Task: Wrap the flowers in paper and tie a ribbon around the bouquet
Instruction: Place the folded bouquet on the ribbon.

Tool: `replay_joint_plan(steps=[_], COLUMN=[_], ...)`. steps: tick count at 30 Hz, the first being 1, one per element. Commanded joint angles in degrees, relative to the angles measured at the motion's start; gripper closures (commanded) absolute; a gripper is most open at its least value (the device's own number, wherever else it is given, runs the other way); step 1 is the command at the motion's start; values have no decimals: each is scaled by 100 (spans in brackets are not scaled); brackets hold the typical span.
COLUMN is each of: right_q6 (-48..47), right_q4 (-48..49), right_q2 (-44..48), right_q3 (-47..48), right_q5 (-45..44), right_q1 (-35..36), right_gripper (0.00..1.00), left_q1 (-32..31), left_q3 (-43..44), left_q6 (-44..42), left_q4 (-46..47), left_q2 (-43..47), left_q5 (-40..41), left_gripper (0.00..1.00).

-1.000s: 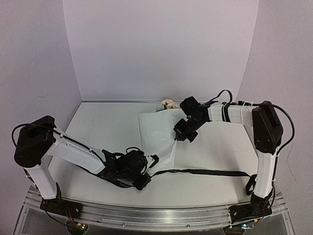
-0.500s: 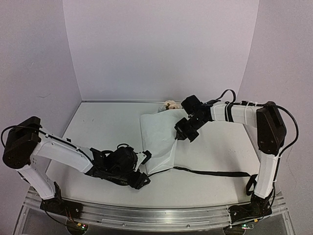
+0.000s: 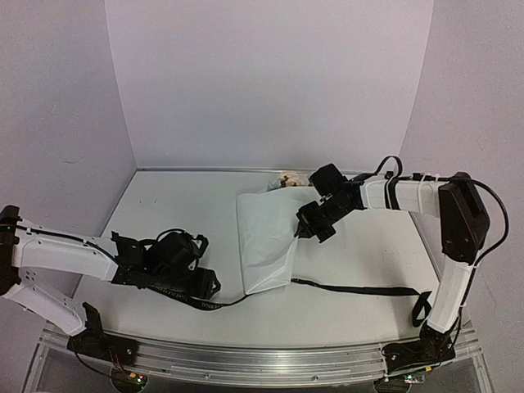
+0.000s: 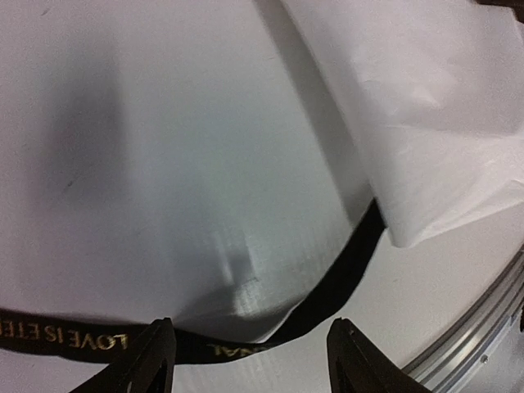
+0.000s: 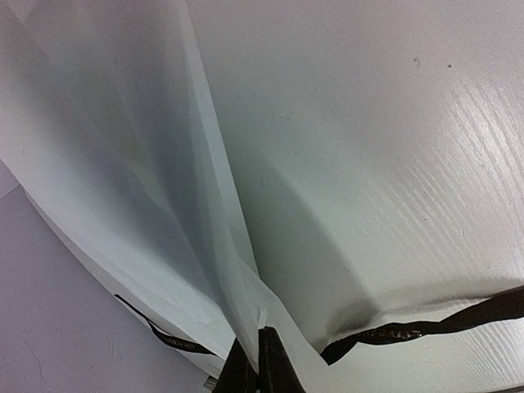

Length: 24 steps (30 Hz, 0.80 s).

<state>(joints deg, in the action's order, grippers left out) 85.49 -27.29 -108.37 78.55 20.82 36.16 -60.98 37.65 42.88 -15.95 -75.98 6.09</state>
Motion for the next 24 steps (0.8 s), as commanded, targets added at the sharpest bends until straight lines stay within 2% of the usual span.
replay_joint_plan(steps=[1, 6, 12, 18, 24], right_q6=[414, 552, 618, 532, 538], right_q4=[328, 512, 653, 716, 982], right_q2=[428, 674, 999, 1394, 1490], right_q3=[-222, -587, -1055, -1704, -2349], right_q5=[230, 399, 657, 781, 645], right_q1=[5, 13, 65, 189, 422], right_gripper=[100, 100, 100, 100, 100], left_q1=[268, 429, 837, 1451, 1830], left_q3=[-276, -489, -452, -456, -368], left_q6=[1604, 2282, 2184, 1836, 1696], left_q4=[-1480, -1685, -1423, -983, -621], left_q2=[465, 680, 281, -270, -819], left_q5=[392, 711, 790, 657, 564], left_gripper=[33, 30, 29, 35, 47])
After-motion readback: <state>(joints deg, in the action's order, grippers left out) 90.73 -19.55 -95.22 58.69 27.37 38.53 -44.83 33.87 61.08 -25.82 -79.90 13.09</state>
